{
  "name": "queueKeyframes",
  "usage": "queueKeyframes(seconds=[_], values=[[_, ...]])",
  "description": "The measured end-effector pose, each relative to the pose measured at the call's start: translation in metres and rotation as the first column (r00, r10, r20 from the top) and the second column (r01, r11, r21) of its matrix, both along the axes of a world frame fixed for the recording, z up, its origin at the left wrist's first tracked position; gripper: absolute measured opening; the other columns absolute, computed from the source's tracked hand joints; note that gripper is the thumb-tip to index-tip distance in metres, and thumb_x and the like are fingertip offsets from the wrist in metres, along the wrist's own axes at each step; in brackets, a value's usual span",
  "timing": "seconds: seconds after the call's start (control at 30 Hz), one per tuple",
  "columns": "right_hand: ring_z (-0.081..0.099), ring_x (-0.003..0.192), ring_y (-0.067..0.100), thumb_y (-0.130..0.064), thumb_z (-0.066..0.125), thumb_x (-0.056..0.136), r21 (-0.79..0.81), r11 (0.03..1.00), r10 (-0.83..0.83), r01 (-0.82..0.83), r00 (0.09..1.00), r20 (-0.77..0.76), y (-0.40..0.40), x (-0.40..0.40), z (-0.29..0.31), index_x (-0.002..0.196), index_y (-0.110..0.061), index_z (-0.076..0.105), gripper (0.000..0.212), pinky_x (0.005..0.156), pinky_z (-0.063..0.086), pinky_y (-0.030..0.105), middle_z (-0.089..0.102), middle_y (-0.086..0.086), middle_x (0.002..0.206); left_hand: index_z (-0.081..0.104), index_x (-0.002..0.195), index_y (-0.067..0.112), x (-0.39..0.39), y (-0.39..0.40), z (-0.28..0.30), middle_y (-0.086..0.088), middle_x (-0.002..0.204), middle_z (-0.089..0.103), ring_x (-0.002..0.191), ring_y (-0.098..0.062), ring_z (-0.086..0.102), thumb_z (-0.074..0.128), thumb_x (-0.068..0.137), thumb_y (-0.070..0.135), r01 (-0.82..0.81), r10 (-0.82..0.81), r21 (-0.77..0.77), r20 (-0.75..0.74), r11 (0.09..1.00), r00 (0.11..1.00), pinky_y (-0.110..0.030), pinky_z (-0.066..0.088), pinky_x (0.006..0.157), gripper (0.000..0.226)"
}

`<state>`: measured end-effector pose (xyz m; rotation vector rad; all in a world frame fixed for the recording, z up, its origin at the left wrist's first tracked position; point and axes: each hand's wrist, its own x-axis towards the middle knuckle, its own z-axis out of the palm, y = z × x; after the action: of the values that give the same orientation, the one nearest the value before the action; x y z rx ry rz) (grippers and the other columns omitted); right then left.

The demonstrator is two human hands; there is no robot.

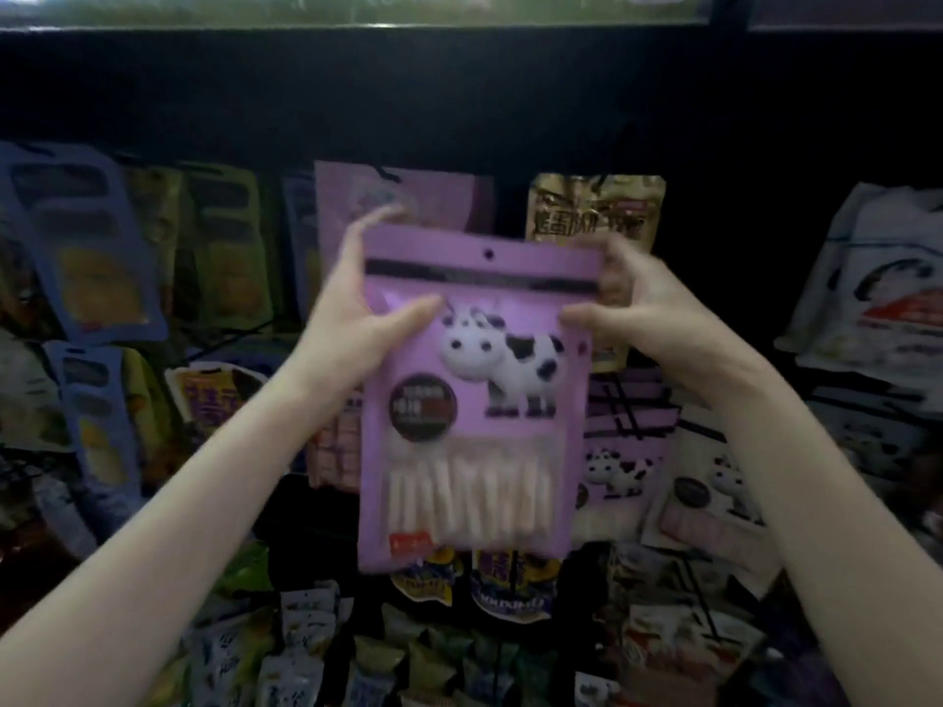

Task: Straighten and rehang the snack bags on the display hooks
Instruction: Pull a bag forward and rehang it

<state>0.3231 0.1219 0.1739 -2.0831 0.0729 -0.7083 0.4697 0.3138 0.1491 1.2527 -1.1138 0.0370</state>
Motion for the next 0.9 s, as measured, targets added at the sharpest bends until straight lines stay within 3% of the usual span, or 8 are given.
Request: queueKeyframes(seconds=[0.1,0.2,0.33,0.5,0.6,0.67,0.8,0.9], values=[[0.06,0.089,0.007,-0.003,0.07,0.079,-0.107,0.991,-0.091,0.081,0.991,-0.098,-0.023,-0.037,-0.043,0.097,-0.026,0.056,0.032,0.077,0.05,0.023,0.062,-0.004,0.098,0.042,0.115,0.036,-0.024,-0.026,-0.042,0.014,0.113,0.055,0.098,0.01,0.057,0.072,0.076,0.011,0.058,-0.093,0.211,0.158,0.976,0.983,-0.009,0.044,0.081,0.055],[0.058,0.081,-0.005,-0.004,0.07,0.08,-0.154,0.974,-0.194,0.163,0.959,-0.209,-0.039,-0.07,-0.093,0.093,-0.029,0.057,0.031,0.074,0.046,0.016,0.062,-0.009,0.093,0.049,0.105,0.036,-0.03,-0.06,-0.083,0.013,0.11,0.056,0.105,-0.002,0.056,0.071,0.079,0.018,0.06,-0.159,0.477,0.171,0.877,0.972,-0.016,0.043,0.086,0.038],[0.055,0.106,0.007,-0.021,0.064,0.087,-0.208,0.929,-0.36,0.305,0.875,-0.325,-0.055,-0.091,-0.155,0.108,-0.023,0.059,0.021,0.088,0.043,0.024,0.06,-0.009,0.109,0.061,0.113,0.02,-0.038,-0.099,-0.12,0.009,0.105,0.06,0.101,-0.009,0.058,0.062,0.088,0.019,-0.003,-0.295,0.749,0.264,0.662,0.918,-0.009,0.041,0.073,0.025],[0.043,0.114,0.003,-0.021,0.055,0.093,-0.153,0.857,-0.515,0.492,0.83,-0.214,-0.06,-0.075,-0.169,0.122,-0.012,0.056,0.03,0.085,0.034,0.014,0.049,-0.012,0.117,0.046,0.136,0.016,-0.041,-0.136,-0.126,0.001,0.138,0.049,0.124,-0.014,0.047,0.05,0.095,0.032,-0.117,-0.278,0.797,0.338,0.593,0.899,-0.021,0.038,0.093,0.044],[0.049,0.119,0.015,-0.022,0.056,0.093,-0.06,0.825,-0.564,0.562,0.812,-0.151,-0.068,-0.058,-0.163,0.121,-0.01,0.058,0.031,0.085,0.036,0.015,0.055,-0.004,0.12,0.055,0.128,0.014,-0.042,-0.15,-0.119,-0.006,0.114,0.064,0.107,-0.025,0.057,0.045,0.096,0.041,-0.304,-0.116,0.652,0.519,0.694,0.847,-0.029,0.044,0.075,0.043],[0.049,0.12,0.018,-0.023,0.057,0.092,-0.066,0.805,-0.593,0.59,0.793,-0.139,-0.074,-0.046,-0.162,0.121,-0.009,0.058,0.031,0.077,0.032,0.01,0.057,0.003,0.125,0.062,0.118,0.011,-0.04,-0.157,-0.117,-0.01,0.106,0.068,0.101,-0.028,0.061,0.047,0.093,0.045,-0.345,-0.026,0.576,0.538,0.741,0.843,-0.035,0.046,0.08,0.044],[0.048,0.123,0.021,-0.021,0.059,0.091,-0.017,0.796,-0.6,0.605,0.786,-0.15,-0.087,-0.034,-0.167,0.119,-0.008,0.06,0.031,0.084,0.031,0.013,0.058,0.008,0.126,0.061,0.12,0.021,-0.043,-0.172,-0.118,-0.002,0.121,0.063,0.118,-0.024,0.052,0.048,0.094,0.039,-0.403,0.019,0.667,0.503,0.627,0.864,-0.039,0.028,0.102,0.034],[0.05,0.119,0.02,-0.019,0.06,0.09,0.02,0.811,-0.575,0.585,0.802,-0.161,-0.095,-0.035,-0.17,0.113,-0.01,0.063,0.024,0.088,0.037,0.019,0.059,0.006,0.12,0.062,0.117,0.022,-0.05,-0.176,-0.117,0.003,0.12,0.063,0.113,-0.019,0.054,0.048,0.095,0.034,-0.404,0.049,0.627,0.504,0.666,0.862,-0.022,0.024,0.082,0.029]])
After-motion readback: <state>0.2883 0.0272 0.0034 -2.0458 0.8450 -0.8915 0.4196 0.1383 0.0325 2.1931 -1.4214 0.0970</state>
